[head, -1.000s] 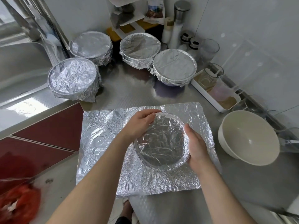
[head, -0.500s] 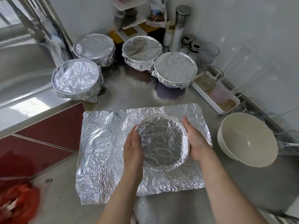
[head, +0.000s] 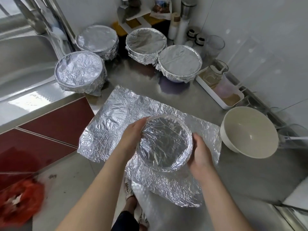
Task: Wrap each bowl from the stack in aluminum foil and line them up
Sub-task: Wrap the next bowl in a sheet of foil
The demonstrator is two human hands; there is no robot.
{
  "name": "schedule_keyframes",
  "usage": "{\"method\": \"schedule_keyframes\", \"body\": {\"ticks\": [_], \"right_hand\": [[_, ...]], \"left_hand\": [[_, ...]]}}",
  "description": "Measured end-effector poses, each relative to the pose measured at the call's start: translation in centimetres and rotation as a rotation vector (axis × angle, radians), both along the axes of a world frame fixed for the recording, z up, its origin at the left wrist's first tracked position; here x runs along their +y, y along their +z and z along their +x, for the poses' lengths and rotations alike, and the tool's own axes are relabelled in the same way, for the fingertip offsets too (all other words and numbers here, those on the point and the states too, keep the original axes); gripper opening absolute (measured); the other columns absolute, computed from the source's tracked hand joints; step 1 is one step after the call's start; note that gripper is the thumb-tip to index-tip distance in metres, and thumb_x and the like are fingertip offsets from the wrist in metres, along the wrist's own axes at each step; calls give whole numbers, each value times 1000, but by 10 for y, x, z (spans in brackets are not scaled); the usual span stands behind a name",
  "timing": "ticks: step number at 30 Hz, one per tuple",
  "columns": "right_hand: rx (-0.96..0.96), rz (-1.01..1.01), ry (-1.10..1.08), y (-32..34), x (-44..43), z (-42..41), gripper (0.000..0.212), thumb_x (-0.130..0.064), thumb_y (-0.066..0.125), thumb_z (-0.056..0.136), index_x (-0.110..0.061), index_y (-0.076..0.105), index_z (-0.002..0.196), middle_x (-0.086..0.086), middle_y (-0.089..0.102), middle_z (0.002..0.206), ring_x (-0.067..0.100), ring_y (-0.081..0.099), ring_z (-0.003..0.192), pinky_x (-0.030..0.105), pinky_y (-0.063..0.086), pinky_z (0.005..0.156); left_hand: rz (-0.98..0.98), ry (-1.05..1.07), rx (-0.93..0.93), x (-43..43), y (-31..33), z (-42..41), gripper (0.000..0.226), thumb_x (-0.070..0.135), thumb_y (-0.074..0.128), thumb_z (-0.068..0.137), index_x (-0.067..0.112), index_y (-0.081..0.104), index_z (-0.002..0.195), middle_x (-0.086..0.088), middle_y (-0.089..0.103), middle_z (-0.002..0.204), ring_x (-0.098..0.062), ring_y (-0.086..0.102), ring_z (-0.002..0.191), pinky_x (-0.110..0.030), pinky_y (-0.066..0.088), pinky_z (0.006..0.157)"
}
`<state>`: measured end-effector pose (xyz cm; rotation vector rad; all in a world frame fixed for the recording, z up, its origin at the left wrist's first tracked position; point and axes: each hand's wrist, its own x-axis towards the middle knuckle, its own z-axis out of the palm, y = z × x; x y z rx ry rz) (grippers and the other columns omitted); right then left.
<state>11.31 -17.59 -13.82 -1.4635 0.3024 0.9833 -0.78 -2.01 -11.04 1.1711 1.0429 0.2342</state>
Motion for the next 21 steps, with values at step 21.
{"method": "schedule_keyframes", "body": {"ticks": [21], "right_hand": [[-315, -186, 226, 33, -15, -31, 56, -49, 29, 102, -16, 40, 145, 0, 39, 152, 19, 34, 140, 30, 26, 109]], "left_hand": [[24, -33, -10, -39, -3, -31, 51, 44, 43, 98, 8, 58, 130, 10, 41, 83, -32, 39, 60, -48, 41, 59]]}}
